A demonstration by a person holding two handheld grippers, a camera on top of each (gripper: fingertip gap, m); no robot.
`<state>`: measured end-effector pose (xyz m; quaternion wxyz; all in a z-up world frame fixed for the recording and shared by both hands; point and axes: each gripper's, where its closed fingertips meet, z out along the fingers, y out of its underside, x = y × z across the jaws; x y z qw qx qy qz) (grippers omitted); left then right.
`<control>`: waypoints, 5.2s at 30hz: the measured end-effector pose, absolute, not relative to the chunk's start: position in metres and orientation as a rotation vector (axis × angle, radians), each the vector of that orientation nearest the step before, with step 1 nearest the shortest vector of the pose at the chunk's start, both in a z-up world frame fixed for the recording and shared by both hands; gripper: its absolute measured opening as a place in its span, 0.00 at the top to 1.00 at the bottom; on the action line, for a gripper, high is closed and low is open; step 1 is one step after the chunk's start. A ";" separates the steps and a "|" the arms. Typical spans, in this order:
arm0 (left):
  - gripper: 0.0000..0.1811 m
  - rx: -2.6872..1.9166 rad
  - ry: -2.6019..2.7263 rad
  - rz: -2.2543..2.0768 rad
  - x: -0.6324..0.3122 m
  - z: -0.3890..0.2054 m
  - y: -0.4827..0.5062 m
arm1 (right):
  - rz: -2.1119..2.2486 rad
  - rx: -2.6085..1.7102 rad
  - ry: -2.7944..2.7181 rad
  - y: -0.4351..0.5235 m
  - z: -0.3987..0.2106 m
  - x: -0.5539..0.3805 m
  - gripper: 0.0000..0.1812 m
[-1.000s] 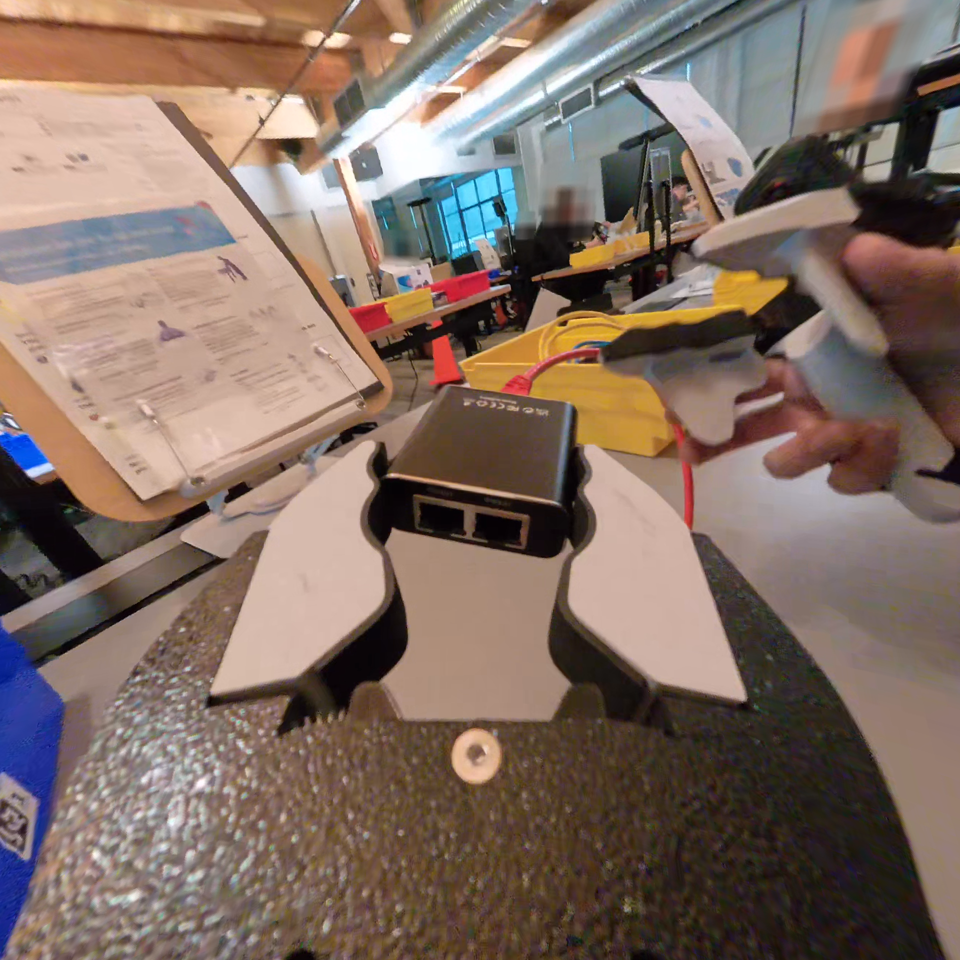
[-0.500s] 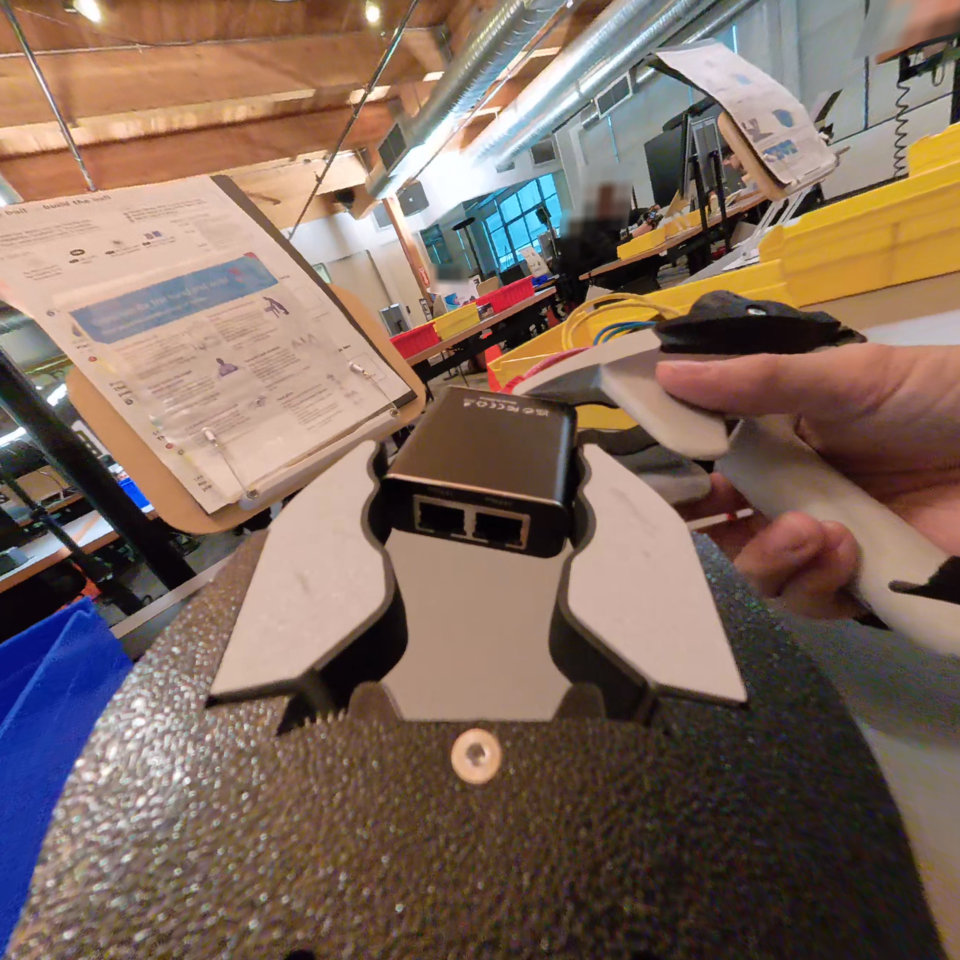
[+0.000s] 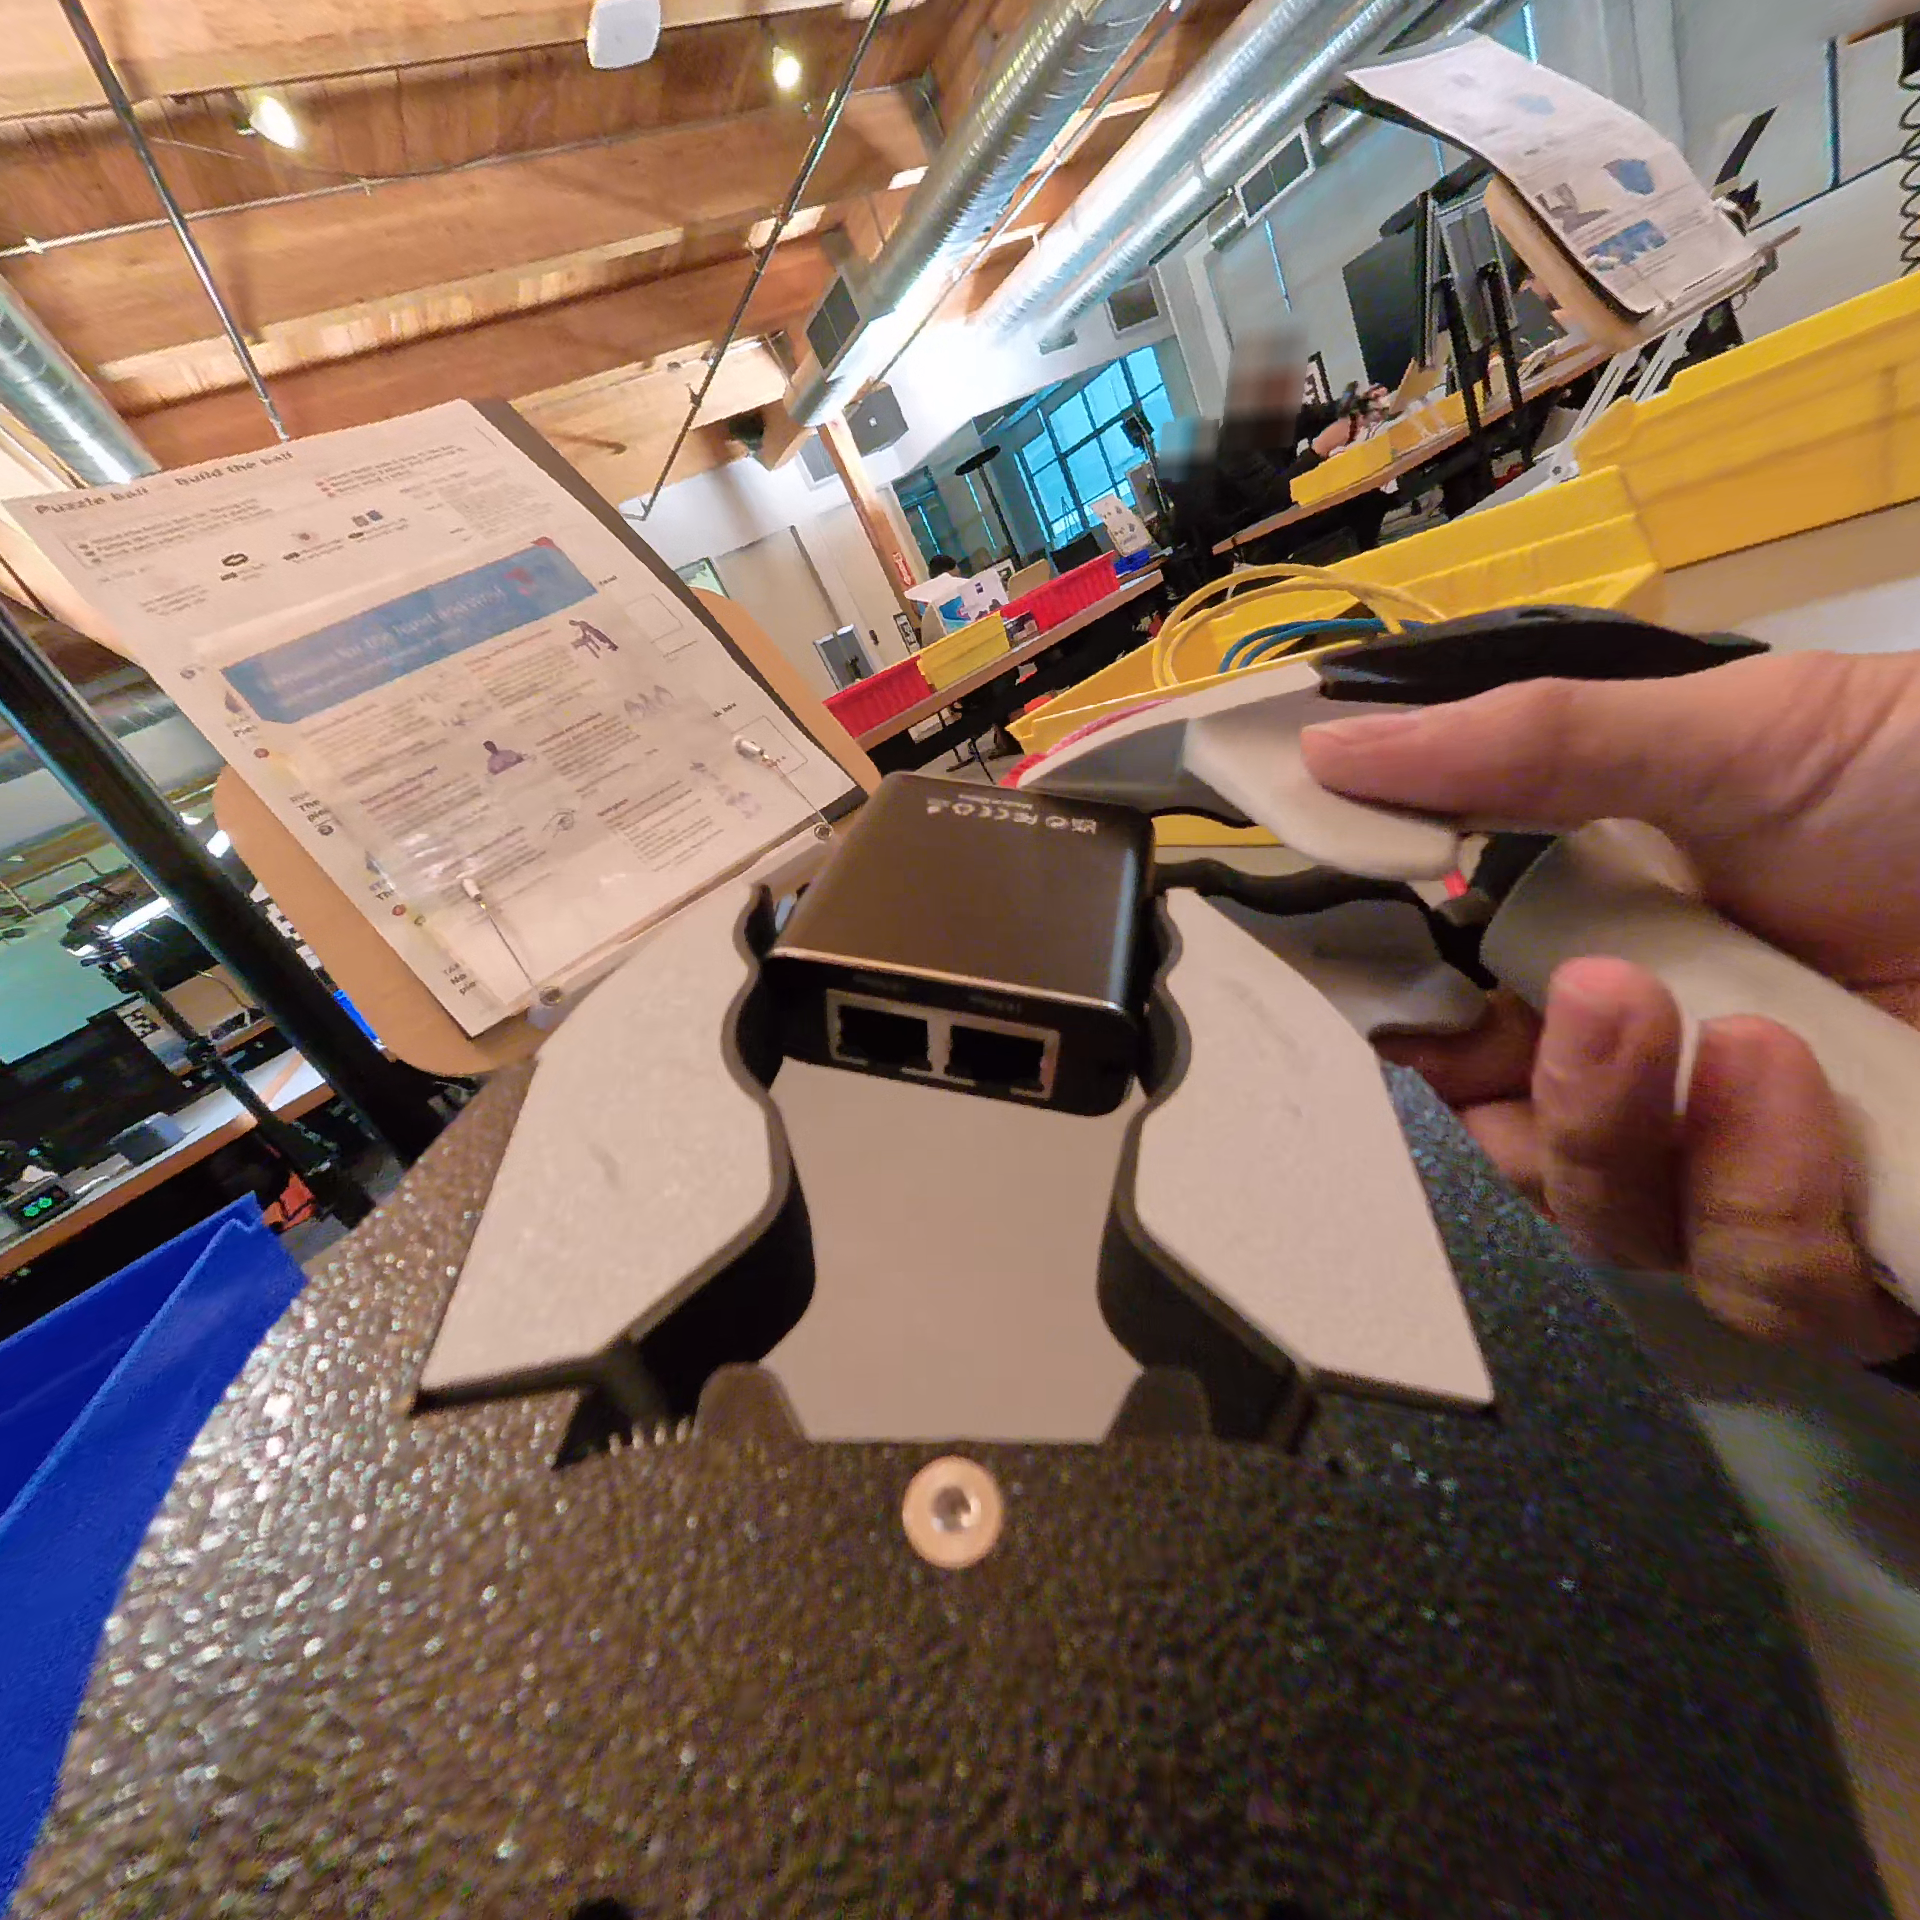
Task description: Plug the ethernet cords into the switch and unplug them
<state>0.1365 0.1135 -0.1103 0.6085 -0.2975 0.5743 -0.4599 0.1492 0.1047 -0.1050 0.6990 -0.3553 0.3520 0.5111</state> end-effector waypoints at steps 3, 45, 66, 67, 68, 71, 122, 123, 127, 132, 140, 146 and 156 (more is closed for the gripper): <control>0.63 -0.695 1.326 -1.081 0.137 -0.112 0.114 | 1.132 -0.783 0.791 0.105 -0.107 0.149 0.93; 0.63 -0.646 1.321 -0.964 0.137 -0.121 0.117 | 1.058 -0.915 0.551 0.104 -0.110 0.145 0.94; 0.63 -0.740 1.284 -0.872 0.141 -0.124 0.137 | 0.988 -0.965 0.528 0.124 -0.111 0.151 0.94; 0.63 -0.789 1.288 -0.947 0.142 -0.126 0.137 | 0.980 -0.965 0.534 0.126 -0.113 0.152 0.94; 0.63 -0.826 1.289 -1.018 0.144 -0.128 0.138 | 0.982 -0.967 0.541 0.127 -0.115 0.154 0.94; 0.63 -0.796 1.285 -0.972 0.143 -0.127 0.140 | 0.963 -0.979 0.532 0.129 -0.115 0.154 0.93; 0.63 -0.797 1.309 -1.144 0.140 -0.130 0.126 | 0.094 -2.708 0.699 -0.101 -0.163 0.392 0.56; 0.63 -0.795 1.312 -1.144 0.140 -0.130 0.126 | 0.061 -2.655 0.671 -0.097 -0.147 0.388 0.54; 0.63 -0.757 1.327 -1.186 0.140 -0.128 0.117 | 0.326 -2.386 0.322 -0.036 -0.095 0.306 0.55; 0.63 -0.581 1.386 -1.248 0.131 -0.123 0.088 | 1.013 -2.099 0.092 0.039 -0.089 0.155 0.57; 0.63 -0.408 1.451 -1.289 0.119 -0.122 0.062 | 1.407 -2.051 -0.041 0.076 -0.126 0.076 0.71; 0.62 -0.485 1.470 -1.212 0.124 -0.125 0.069 | 1.255 -2.183 -0.178 0.081 -0.142 0.091 0.85; 0.62 -0.594 1.391 -1.332 0.129 -0.115 0.084 | -0.648 -2.810 0.285 -0.012 -0.110 0.461 0.86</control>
